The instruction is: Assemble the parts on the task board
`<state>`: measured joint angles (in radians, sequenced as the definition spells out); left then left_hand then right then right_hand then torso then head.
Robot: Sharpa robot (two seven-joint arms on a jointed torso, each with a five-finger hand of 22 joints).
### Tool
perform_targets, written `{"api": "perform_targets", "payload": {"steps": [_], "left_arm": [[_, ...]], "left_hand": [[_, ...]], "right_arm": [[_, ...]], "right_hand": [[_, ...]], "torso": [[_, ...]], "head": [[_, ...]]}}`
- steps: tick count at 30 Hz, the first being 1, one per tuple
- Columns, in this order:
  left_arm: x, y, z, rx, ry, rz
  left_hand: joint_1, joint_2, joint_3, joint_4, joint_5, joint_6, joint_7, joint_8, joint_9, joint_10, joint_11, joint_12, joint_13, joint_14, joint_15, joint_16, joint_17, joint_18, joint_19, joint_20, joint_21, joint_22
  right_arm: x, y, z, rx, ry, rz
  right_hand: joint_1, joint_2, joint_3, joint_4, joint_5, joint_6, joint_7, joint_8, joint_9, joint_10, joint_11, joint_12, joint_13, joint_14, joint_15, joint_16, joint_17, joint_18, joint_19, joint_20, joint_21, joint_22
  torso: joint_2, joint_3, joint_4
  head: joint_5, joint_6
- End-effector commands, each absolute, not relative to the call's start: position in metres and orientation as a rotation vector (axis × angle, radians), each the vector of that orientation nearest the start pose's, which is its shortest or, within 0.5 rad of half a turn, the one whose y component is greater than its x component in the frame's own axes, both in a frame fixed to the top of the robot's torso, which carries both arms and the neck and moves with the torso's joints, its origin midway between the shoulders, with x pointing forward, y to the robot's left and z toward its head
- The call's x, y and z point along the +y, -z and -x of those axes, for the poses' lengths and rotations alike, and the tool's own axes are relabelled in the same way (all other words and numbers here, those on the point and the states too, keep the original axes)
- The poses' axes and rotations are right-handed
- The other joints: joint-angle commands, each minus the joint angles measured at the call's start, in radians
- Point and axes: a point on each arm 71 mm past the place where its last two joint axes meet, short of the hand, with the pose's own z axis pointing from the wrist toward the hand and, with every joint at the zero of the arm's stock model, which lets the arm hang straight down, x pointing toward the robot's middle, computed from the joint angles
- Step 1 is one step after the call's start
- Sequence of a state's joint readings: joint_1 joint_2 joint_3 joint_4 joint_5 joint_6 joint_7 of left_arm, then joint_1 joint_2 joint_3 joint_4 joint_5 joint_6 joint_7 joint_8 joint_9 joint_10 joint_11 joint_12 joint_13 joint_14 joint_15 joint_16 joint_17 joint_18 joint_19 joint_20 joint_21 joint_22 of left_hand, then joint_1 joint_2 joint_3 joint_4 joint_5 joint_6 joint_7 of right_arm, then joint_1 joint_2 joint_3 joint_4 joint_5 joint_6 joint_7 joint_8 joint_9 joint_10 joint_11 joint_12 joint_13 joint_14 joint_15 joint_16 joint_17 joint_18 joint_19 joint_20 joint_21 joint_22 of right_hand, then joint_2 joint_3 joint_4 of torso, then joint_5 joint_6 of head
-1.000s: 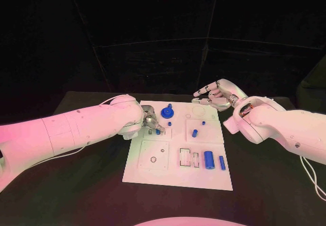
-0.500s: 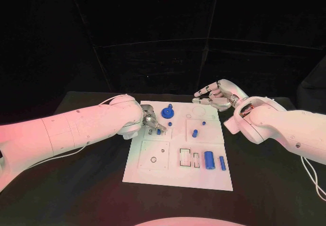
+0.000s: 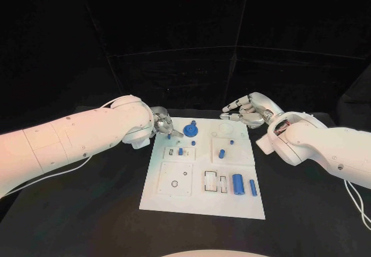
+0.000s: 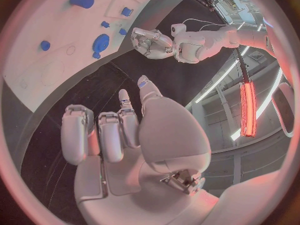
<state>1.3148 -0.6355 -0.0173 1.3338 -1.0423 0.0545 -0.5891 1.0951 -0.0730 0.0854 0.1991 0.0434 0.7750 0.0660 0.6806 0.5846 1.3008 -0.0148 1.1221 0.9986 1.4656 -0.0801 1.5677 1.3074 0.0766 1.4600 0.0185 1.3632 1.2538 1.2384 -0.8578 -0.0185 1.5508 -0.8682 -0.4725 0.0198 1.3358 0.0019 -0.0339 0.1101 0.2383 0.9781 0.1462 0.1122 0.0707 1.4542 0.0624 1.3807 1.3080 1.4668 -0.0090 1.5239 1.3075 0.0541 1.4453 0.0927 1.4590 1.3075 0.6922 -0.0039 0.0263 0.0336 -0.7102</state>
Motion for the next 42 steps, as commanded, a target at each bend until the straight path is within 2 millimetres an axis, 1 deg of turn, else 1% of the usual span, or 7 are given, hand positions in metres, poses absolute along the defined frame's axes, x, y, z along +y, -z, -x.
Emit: {"api": "perform_targets", "payload": {"steps": [1,6,10,16,28,31,42], "left_arm": [[0.176,0.167,-0.542,2.228,0.368,0.238],[0.181,0.164,-0.554,2.254,0.325,0.236],[0.184,0.166,-0.564,2.27,0.286,0.239],[0.185,0.171,-0.575,2.281,0.251,0.256],[0.179,0.184,-0.582,2.288,0.243,0.275],[0.179,0.186,-0.583,2.291,0.242,0.276],[0.181,0.192,-0.584,2.297,0.221,0.282]], "left_hand": [[0.004,0.007,-0.015,0.008,0.006,0.002,0.007,-0.016,-0.018,0.003,0.01,0.006,0.005,0.105,0.009,0.003,0.263,-0.012,0.0,0.01,-0.005,-0.002],[-0.003,0.019,-0.043,0.025,0.005,0.024,0.006,-0.023,-0.037,0.008,0.011,0.016,0.012,0.105,0.011,0.003,0.263,-0.011,0.001,0.016,-0.005,0.0],[-0.01,0.028,-0.069,0.041,0.005,0.048,0.001,-0.018,-0.045,0.013,0.007,0.024,0.019,0.105,0.008,0.003,0.263,-0.011,0.003,0.017,-0.001,0.006],[-0.013,0.035,-0.085,0.052,0.005,0.059,-0.003,-0.014,-0.048,0.014,0.004,0.027,0.02,0.105,0.006,0.003,0.263,-0.011,0.003,0.015,-0.002,0.006],[-0.013,0.042,-0.102,0.062,0.005,0.066,-0.005,-0.011,-0.05,0.014,0.002,0.028,0.02,0.105,0.004,0.003,0.263,-0.011,0.004,0.013,-0.001,0.008],[-0.007,0.045,-0.106,0.061,0.005,0.068,-0.006,-0.009,-0.05,0.015,0.001,0.029,0.021,0.105,0.003,0.003,0.263,-0.011,0.004,0.013,0.0,0.01],[0.021,0.055,-0.116,0.052,0.005,0.072,-0.008,-0.005,-0.051,0.015,-0.001,0.029,0.02,0.105,0.001,0.003,0.263,-0.012,0.004,0.011,0.0,0.011]], "right_arm": [[-0.21,0.15,-0.494,1.564,-0.977,-0.405],[-0.209,0.15,-0.494,1.565,-0.978,-0.405],[-0.209,0.151,-0.495,1.567,-0.978,-0.404],[-0.206,0.151,-0.495,1.569,-0.983,-0.401],[-0.203,0.151,-0.496,1.571,-0.989,-0.396],[-0.203,0.151,-0.496,1.571,-0.989,-0.396],[-0.202,0.151,-0.496,1.571,-0.99,-0.396]], "right_hand": [[-0.008,-0.001,-0.004,-0.001,-0.003,0.001,0.001,0.007,-0.002,-0.007,-0.002,-0.006,0.096,0.079,-0.004,-0.004,0.152,0.001,-0.005,0.001,-0.005,0.003],[-0.008,-0.001,-0.004,-0.001,-0.003,0.001,0.001,0.007,-0.002,-0.007,-0.002,-0.006,0.096,0.079,-0.004,-0.004,0.152,0.001,-0.005,0.001,-0.005,0.003],[-0.008,0.0,-0.004,-0.001,-0.002,0.001,0.001,0.007,-0.002,-0.006,-0.002,-0.005,0.097,0.08,-0.005,-0.004,0.152,0.001,-0.005,0.001,-0.005,0.003],[-0.007,0.001,-0.004,-0.001,-0.001,0.002,0.0,0.007,-0.001,-0.007,-0.002,-0.006,0.097,0.08,-0.005,-0.004,0.153,0.001,-0.005,0.001,-0.005,0.002],[-0.005,0.002,-0.005,-0.002,0.003,0.002,0.0,0.007,-0.001,-0.007,-0.002,-0.007,0.096,0.079,-0.005,-0.005,0.151,0.001,-0.005,0.001,-0.005,0.002],[-0.005,0.002,-0.005,-0.002,0.003,0.002,0.0,0.007,-0.001,-0.007,-0.002,-0.007,0.096,0.079,-0.005,-0.005,0.151,0.001,-0.005,0.001,-0.005,0.002],[-0.005,0.002,-0.005,-0.002,0.003,0.002,0.0,0.007,-0.001,-0.007,-0.002,-0.007,0.096,0.079,-0.005,-0.005,0.151,0.001,-0.005,0.001,-0.005,0.002]], "torso": [[0.0,-0.0002,0.0001],[0.004,0.0004,-0.004],[0.002,-0.0004,-0.0012],[0.003,-0.0007,-0.0022],[0.004,-0.0014,-0.0034],[0.002,0.0004,-0.0019],[0.003,-0.0001,-0.0018]], "head": [[0.005,0.003],[0.008,0.005],[0.006,0.002],[0.008,0.001],[0.012,-0.002],[0.011,-0.004],[0.012,-0.007]]}}
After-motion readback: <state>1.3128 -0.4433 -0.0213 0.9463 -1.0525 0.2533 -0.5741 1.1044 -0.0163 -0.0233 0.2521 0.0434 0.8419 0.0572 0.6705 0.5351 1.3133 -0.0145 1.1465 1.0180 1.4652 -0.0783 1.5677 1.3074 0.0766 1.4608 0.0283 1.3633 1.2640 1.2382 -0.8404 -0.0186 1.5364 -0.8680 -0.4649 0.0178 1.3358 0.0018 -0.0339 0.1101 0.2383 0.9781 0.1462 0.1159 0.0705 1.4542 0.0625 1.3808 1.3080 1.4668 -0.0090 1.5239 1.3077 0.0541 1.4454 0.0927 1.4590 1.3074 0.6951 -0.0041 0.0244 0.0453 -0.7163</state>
